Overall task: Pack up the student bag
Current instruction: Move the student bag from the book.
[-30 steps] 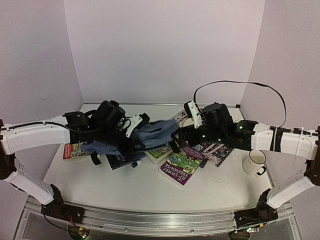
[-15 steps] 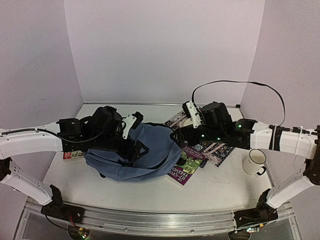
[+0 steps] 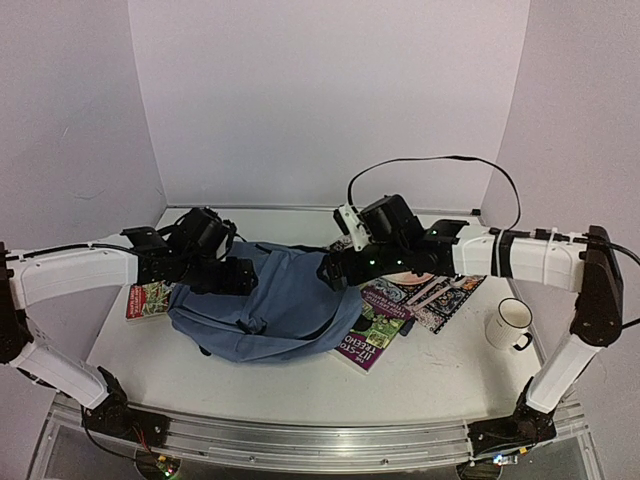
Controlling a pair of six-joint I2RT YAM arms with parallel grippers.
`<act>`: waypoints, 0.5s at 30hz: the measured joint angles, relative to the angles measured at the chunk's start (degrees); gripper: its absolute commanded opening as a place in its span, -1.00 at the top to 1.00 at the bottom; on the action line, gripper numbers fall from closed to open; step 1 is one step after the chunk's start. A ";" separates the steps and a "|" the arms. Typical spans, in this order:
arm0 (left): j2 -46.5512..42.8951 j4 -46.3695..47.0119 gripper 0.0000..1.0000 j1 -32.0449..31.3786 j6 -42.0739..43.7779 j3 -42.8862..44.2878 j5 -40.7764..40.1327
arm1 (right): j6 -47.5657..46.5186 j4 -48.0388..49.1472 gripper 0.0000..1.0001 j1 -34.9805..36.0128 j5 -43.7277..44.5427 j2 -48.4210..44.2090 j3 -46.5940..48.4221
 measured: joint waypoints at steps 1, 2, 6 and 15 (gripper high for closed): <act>0.02 -0.39 -0.62 -0.06 -0.56 -0.49 0.08 | 0.00 -0.30 -0.96 0.00 -0.49 0.36 0.33; 0.03 -0.86 -0.62 -0.09 -1.28 -1.02 0.10 | 0.00 -0.55 -0.96 0.00 -0.88 0.64 0.53; 0.03 -2.29 -0.63 0.59 -4.27 -3.49 -0.13 | 0.39 -2.14 -0.96 0.00 -0.82 1.88 1.12; 2.34 -2.22 -0.41 3.11 -4.86 -4.48 5.06 | 3.43 -6.46 -0.92 0.00 2.45 5.34 1.70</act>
